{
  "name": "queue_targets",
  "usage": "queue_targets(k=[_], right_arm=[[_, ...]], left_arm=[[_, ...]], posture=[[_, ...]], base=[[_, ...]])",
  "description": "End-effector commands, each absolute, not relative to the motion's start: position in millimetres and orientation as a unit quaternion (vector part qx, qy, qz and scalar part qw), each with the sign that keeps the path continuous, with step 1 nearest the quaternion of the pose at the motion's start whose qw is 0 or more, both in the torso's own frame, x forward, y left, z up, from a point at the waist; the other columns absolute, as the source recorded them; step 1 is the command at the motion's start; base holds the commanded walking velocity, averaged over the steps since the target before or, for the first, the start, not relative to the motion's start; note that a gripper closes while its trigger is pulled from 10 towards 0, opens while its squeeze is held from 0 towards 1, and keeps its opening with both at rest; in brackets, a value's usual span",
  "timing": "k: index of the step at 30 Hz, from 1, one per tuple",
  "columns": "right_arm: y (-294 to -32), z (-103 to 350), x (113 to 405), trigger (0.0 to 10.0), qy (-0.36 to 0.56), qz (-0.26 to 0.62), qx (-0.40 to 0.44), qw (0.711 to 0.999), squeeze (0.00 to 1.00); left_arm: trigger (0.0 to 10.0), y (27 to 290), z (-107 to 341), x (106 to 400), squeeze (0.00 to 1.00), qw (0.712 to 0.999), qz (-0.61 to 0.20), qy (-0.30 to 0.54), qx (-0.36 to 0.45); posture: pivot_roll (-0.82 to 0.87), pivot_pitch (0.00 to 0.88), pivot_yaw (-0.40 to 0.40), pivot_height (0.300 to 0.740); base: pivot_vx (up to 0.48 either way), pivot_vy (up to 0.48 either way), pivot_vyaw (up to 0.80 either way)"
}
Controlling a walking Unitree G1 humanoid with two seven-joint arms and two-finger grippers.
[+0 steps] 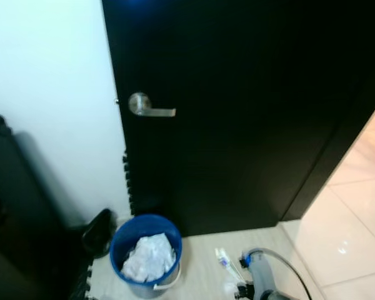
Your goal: Clean up the room
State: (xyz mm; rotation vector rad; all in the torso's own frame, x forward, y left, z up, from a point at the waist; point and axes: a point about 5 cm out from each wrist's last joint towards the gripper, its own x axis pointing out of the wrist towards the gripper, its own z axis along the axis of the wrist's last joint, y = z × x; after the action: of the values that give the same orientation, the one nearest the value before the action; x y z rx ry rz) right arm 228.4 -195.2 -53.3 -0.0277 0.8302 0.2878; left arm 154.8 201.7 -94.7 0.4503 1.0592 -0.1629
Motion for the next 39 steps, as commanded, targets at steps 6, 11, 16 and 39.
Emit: queue_targets(k=[6, 11, 16, 39], right_arm=[[-168, -34, 260, 10.0, 0.354, 0.173, -0.023, 0.919, 0.00], [-156, -35, 262, 10.0, 0.363, 0.181, -0.050, 0.912, 0.00], [-154, -36, 262, 10.0, 0.376, 0.177, -0.070, 0.907, 0.00], [-176, -36, 263, 10.0, 0.390, 0.091, -0.082, 0.913, 0.00]], left_arm=[[10.0, 184, -63, 218, 0.00, 0.888, -0.102, 0.376, 0.243], [10.0, 151, -40, 252, 0.00, 0.908, -0.168, 0.285, 0.259], [10.0, 132, -31, 261, 0.00, 0.927, -0.189, 0.266, 0.187], [10.0, 199, -89, 166, 0.00, 0.876, -0.051, 0.473, 0.083]], posture=[[0.02, 0.000, -0.096, 0.740], [0.02, 0.000, -0.088, 0.740], [0.02, 0.000, -0.084, 0.740], [0.02, 0.000, -0.079, 0.740]], base=[[0.000, 0.000, 0.72], [0.000, 0.000, 0.71], [0.000, 0.000, 0.70], [0.095, 0.000, -0.14]])
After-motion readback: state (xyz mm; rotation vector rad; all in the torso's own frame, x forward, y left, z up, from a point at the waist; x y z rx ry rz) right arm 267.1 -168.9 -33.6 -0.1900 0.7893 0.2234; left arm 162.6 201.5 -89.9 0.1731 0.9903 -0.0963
